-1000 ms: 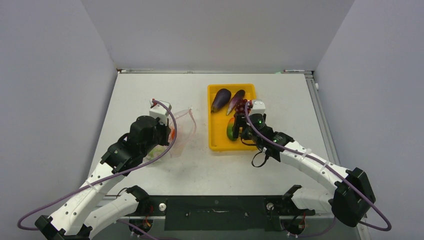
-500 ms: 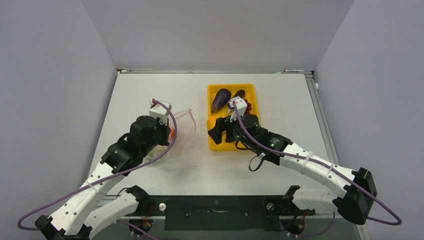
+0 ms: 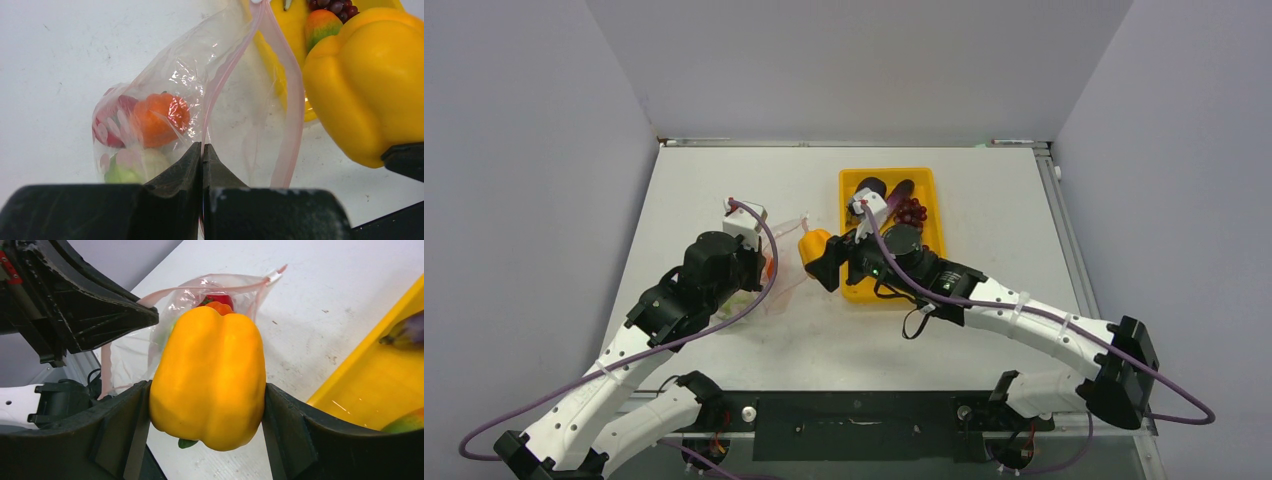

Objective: Place the food in the zip-top bag and seal the zipper
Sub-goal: Place the fake vegetable in the zipper food storage bag.

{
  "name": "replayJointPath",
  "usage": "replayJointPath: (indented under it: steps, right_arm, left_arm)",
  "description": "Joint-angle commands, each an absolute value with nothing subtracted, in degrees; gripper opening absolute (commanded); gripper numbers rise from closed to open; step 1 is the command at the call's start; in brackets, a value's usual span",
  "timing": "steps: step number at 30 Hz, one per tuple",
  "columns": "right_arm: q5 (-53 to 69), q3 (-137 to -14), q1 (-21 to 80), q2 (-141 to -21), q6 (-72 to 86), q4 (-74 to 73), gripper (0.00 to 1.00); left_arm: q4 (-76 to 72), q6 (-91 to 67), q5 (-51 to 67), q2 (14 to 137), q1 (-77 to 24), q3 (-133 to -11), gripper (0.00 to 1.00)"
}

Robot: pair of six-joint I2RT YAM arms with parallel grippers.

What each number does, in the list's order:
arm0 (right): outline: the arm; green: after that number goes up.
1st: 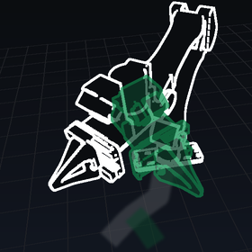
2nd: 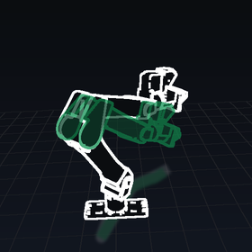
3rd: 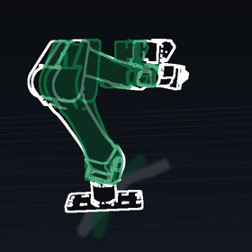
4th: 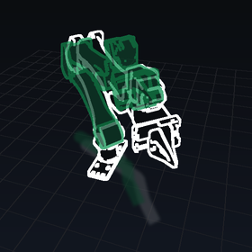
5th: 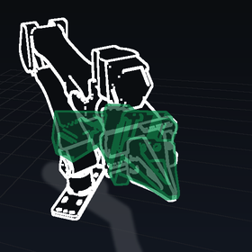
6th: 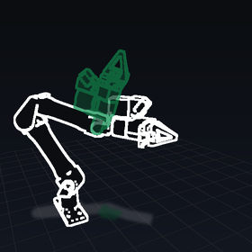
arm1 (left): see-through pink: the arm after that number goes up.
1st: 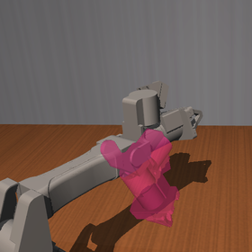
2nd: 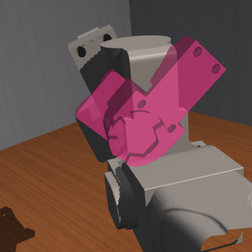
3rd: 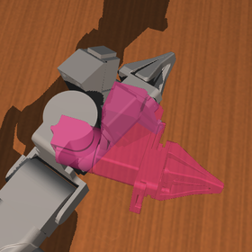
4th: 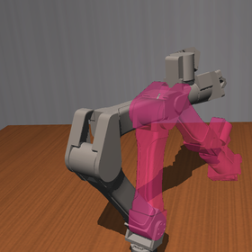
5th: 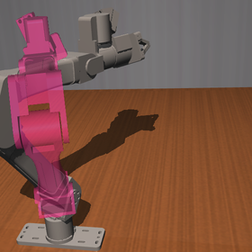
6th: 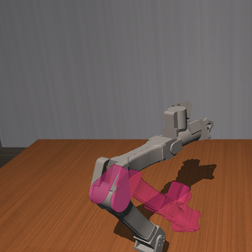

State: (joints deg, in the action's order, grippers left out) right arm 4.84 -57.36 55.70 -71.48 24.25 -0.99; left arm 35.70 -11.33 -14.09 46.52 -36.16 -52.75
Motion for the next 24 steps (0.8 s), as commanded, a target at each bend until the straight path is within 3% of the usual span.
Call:
replayJointPath:
  steps: [1,24]
  right_arm:
    - [5.9,-61.7,57.4,-74.1,24.5,4.5,0.36]
    - [3.5,-70.6,59.5,-88.5,26.0,1.5,0.39]
  left_arm:
    - [32.7,-11.0,-13.4,46.3,-35.8,-52.8,0.00]
    - [32.6,-11.0,-12.9,45.6,-35.8,-52.9,0.00]
